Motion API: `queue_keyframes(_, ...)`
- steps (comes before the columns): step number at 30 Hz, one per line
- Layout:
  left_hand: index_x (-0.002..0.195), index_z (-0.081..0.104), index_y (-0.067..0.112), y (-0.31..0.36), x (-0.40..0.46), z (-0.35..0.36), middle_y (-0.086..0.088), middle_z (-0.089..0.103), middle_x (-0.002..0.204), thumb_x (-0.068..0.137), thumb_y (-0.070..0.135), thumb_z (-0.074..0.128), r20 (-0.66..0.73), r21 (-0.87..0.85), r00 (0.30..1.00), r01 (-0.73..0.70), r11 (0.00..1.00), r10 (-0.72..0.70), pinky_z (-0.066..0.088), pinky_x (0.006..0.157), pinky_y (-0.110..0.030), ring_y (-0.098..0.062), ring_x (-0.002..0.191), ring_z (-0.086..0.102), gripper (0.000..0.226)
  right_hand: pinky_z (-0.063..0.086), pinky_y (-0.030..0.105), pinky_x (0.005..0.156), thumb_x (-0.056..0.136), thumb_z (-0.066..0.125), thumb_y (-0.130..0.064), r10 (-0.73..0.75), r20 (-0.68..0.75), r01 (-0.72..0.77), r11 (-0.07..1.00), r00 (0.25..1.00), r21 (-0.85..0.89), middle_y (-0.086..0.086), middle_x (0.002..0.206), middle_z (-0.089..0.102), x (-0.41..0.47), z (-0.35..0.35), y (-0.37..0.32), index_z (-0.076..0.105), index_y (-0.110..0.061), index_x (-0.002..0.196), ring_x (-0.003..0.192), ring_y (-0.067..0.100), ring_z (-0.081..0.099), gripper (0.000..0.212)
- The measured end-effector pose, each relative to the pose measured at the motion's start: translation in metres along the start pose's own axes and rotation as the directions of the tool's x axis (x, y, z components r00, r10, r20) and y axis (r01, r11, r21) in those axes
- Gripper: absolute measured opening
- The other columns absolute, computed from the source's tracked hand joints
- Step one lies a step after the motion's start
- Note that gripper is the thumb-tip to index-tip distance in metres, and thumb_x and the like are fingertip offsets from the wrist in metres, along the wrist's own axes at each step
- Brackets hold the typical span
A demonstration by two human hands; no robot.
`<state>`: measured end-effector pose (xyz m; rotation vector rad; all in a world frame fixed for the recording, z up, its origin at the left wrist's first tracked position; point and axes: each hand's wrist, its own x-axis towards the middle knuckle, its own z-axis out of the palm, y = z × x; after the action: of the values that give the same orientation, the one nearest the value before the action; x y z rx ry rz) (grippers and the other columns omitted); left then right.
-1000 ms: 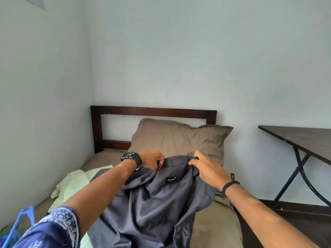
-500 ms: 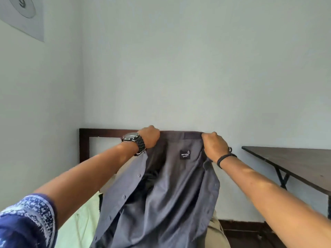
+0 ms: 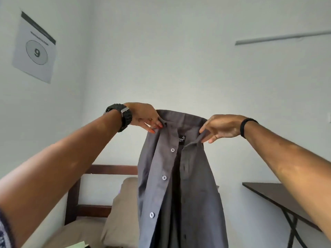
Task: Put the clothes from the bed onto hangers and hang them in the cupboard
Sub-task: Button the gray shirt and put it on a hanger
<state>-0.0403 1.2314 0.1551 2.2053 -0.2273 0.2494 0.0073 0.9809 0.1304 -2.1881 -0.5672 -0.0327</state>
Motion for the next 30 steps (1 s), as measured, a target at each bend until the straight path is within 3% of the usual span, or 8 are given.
queue_keyframes(6, 0.088, 0.067, -0.001, 0.035, -0.010, -0.031, -0.007, 0.071, 0.077, 0.089, 0.034, 0.063, -0.174, 0.767, 0.975, 0.047, 0.639, 0.137, 0.057, 0.072, -0.031, -0.021, 0.077, 0.070, 0.036, 0.058, 0.029, 0.067, 0.084, 0.073, -0.017, -0.136, 0.006, 0.129, 0.926, 0.991, -0.355, 0.009, 0.089, 0.068, -0.004, -0.028, -0.035, 0.065, -0.007, 0.083, 0.090, 0.022, 0.066, 0.013)
queue_keyframes(9, 0.071, 0.060, 0.007, 0.055, -0.026, -0.039, -0.002, 0.064, 0.063, 0.080, 0.049, 0.069, -0.327, 0.873, 0.910, 0.188, 0.450, 0.253, 0.048, 0.061, -0.027, -0.013, 0.055, 0.058, 0.044, 0.056, 0.043, 0.081, 0.083, 0.074, -0.025, -0.441, -0.299, 0.269, 0.838, 0.846, -0.475, 0.011, 0.094, 0.061, 0.001, -0.032, -0.049, 0.066, -0.004, 0.081, 0.089, 0.024, 0.059, 0.022)
queue_keyframes(14, 0.085, 0.056, 0.008, 0.077, -0.029, -0.051, -0.008, 0.048, 0.087, 0.081, 0.034, 0.072, -0.434, 0.847, 0.702, 0.104, 0.521, 0.564, 0.038, 0.064, -0.031, -0.029, 0.083, 0.052, 0.031, 0.059, 0.036, 0.076, 0.085, 0.071, -0.016, -0.423, -0.183, 0.409, 0.906, 0.887, -0.112, 0.011, 0.086, 0.062, -0.006, -0.031, -0.078, 0.060, -0.005, 0.076, 0.084, 0.019, 0.062, 0.018)
queue_keyframes(16, 0.076, 0.047, 0.012, 0.079, -0.027, -0.055, -0.005, 0.047, 0.081, 0.081, 0.025, 0.071, -0.427, 0.801, 0.689, -0.013, 0.598, 0.586, 0.037, 0.058, -0.027, -0.028, 0.081, 0.051, 0.028, 0.059, 0.035, 0.072, 0.082, 0.073, -0.012, -0.498, -0.320, 0.429, 0.864, 0.806, -0.266, 0.010, 0.077, 0.059, -0.006, -0.031, -0.089, 0.057, -0.004, 0.070, 0.072, 0.019, 0.061, 0.022)
queue_keyframes(19, 0.073, 0.049, 0.016, 0.085, -0.039, -0.067, -0.002, 0.051, 0.072, 0.075, 0.019, 0.077, -0.415, 0.643, 0.804, -0.072, 0.762, 0.426, 0.049, 0.061, -0.029, -0.027, 0.074, 0.056, 0.028, 0.056, 0.032, 0.059, 0.082, 0.063, -0.003, -0.519, -0.448, 0.431, 0.855, 0.728, -0.288, 0.009, 0.074, 0.054, -0.014, -0.032, -0.102, 0.050, -0.006, 0.072, 0.062, 0.019, 0.056, 0.016)
queue_keyframes(21, 0.078, 0.054, 0.019, 0.090, -0.052, -0.073, -0.008, 0.060, 0.076, 0.072, 0.020, 0.081, -0.311, 0.621, 0.909, -0.028, 0.783, 0.278, 0.054, 0.066, -0.035, -0.030, 0.074, 0.062, 0.028, 0.054, 0.026, 0.057, 0.085, 0.060, 0.004, -0.400, -0.128, 0.392, 0.916, 0.908, -0.082, 0.007, 0.074, 0.057, -0.027, -0.036, -0.106, 0.051, -0.008, 0.073, 0.065, 0.017, 0.057, 0.019)
queue_keyframes(24, 0.084, 0.060, 0.012, 0.101, -0.072, -0.070, -0.007, 0.068, 0.071, 0.074, 0.018, 0.080, -0.171, 0.626, 0.981, 0.038, 0.779, 0.090, 0.058, 0.059, -0.032, -0.029, 0.070, 0.067, 0.023, 0.054, 0.022, 0.060, 0.087, 0.058, 0.004, -0.383, 0.154, 0.389, 0.921, 0.911, -0.011, 0.005, 0.077, 0.062, -0.047, -0.042, -0.109, 0.056, -0.009, 0.075, 0.071, 0.015, 0.061, 0.018)
queue_keyframes(30, 0.105, 0.064, -0.002, 0.156, -0.123, -0.081, -0.010, 0.074, 0.093, 0.081, 0.017, 0.070, -0.106, 0.463, 0.985, -0.071, 0.883, 0.134, 0.058, 0.063, -0.026, -0.019, 0.079, 0.071, 0.031, 0.054, 0.020, 0.062, 0.090, 0.055, -0.001, -0.556, 0.020, 0.531, 0.803, 0.831, 0.269, 0.004, 0.078, 0.066, -0.071, -0.064, -0.122, 0.056, -0.010, 0.081, 0.069, 0.013, 0.065, 0.012)
